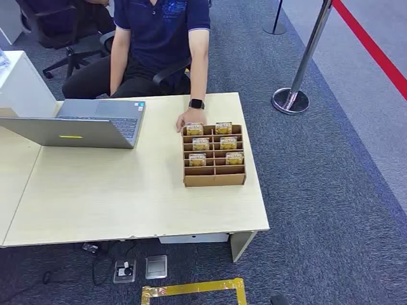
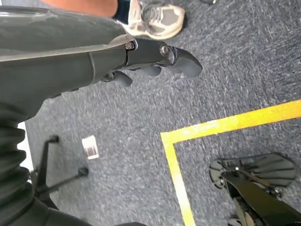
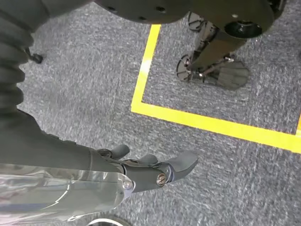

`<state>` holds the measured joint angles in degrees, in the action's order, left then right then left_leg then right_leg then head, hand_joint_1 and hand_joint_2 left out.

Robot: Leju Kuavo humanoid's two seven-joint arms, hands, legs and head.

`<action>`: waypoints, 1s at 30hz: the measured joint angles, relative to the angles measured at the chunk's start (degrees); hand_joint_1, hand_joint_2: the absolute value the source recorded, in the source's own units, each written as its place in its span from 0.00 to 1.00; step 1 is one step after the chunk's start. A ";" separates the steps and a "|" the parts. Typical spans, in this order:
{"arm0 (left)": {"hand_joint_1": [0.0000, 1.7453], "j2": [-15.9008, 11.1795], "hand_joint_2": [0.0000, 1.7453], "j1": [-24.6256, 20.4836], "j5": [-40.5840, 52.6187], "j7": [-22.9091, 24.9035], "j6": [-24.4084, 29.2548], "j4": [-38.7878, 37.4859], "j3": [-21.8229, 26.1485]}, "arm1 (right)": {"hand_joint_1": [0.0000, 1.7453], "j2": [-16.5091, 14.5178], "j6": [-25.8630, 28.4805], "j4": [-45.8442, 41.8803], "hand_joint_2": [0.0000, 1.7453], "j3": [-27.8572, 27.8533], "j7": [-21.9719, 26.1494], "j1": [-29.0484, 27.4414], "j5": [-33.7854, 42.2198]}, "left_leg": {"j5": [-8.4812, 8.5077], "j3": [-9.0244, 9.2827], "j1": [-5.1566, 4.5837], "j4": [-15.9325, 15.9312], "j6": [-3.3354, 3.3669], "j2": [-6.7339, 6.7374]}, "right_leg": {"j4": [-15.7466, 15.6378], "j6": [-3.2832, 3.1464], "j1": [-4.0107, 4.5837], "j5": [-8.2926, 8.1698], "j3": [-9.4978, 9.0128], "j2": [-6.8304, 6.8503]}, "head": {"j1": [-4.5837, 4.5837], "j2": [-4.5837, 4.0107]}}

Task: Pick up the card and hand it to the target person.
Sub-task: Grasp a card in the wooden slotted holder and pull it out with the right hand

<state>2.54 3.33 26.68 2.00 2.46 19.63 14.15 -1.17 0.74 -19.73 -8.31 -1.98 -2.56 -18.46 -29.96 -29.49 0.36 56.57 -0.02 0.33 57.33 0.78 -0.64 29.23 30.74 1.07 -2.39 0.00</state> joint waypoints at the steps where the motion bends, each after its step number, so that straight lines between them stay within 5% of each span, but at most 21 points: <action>1: 0.00 0.11 1.00 -0.18 0.81 0.11 0.04 -0.12 0.40 | 0.00 -0.03 0.05 0.10 1.00 -0.31 0.00 0.17 -0.49 | 0.00 0.00 0.00 0.00 0.00 0.00 | 0.00 0.00 0.00 0.00 0.00 0.00 | 0.00 0.00; 4: 0.00 0.58 1.00 -1.09 4.85 0.51 0.27 -0.72 2.38 | 0.00 -0.23 0.36 0.64 1.00 -1.89 -0.07 1.04 -2.89 | 0.00 0.00 0.00 0.00 0.00 0.00 | 0.00 0.00 0.00 0.00 0.00 0.00 | 0.02 0.00; 8: 0.00 1.39 0.00 -2.55 11.30 1.04 0.67 -1.75 5.63 | 0.00 -0.52 0.96 1.59 0.00 -4.46 -0.43 2.43 -6.79 | 0.00 0.01 0.00 0.00 0.00 0.00 | 0.00 0.00 0.00 0.00 -0.01 0.00 | 0.03 0.00; 19: 0.00 3.27 0.00 -6.31 27.50 2.94 2.21 -4.59 15.50 | 0.00 -0.93 4.37 4.01 0.00 -15.02 0.23 6.40 -14.08 | 0.00 -0.01 0.00 0.01 0.00 0.00 | 0.00 0.00 0.00 -0.01 -0.01 0.00 | 0.00 0.00; 30: 0.00 4.11 0.00 -7.40 35.72 3.96 3.61 -6.31 22.04 | 0.00 0.42 6.78 4.10 0.00 -27.64 13.88 13.50 -9.19 | 0.01 -0.01 0.00 0.03 0.01 0.00 | 0.01 0.02 0.00 -0.04 -0.02 0.00 | 0.01 0.00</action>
<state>6.65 -4.07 62.39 5.96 6.07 13.32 36.19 -0.75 7.52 -15.63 -35.94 11.90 10.94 -27.65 -29.94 -29.49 0.35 56.60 0.00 0.33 57.34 0.80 -0.64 29.19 30.72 1.07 -2.38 0.00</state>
